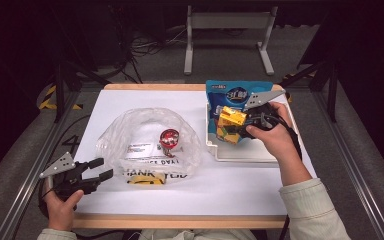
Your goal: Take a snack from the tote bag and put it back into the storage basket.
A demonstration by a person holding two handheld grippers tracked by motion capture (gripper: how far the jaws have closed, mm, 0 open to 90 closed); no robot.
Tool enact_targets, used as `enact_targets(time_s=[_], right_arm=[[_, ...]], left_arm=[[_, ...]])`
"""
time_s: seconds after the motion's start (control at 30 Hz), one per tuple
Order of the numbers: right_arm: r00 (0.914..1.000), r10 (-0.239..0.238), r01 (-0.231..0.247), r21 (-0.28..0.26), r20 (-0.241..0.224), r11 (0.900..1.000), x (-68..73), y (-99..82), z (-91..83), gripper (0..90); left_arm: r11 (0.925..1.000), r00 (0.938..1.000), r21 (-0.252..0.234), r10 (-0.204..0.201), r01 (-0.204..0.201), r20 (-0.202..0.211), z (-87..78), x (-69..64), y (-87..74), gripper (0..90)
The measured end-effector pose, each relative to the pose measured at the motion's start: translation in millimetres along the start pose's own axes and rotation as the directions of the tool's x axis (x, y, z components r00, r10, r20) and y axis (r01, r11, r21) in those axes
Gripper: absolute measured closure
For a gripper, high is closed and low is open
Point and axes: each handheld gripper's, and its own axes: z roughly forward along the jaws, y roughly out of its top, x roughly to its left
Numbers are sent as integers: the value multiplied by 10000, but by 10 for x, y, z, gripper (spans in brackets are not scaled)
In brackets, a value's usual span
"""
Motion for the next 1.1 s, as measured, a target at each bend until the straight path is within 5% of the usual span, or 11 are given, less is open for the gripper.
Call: enact_targets(time_s=[1.1], right_arm=[[9992, 219, -201, 533, -334, 9984, -137, -394, 317, 503]], left_arm=[[9999, 9998, -12, -114, 114, -135, -48, -12, -36, 365]])
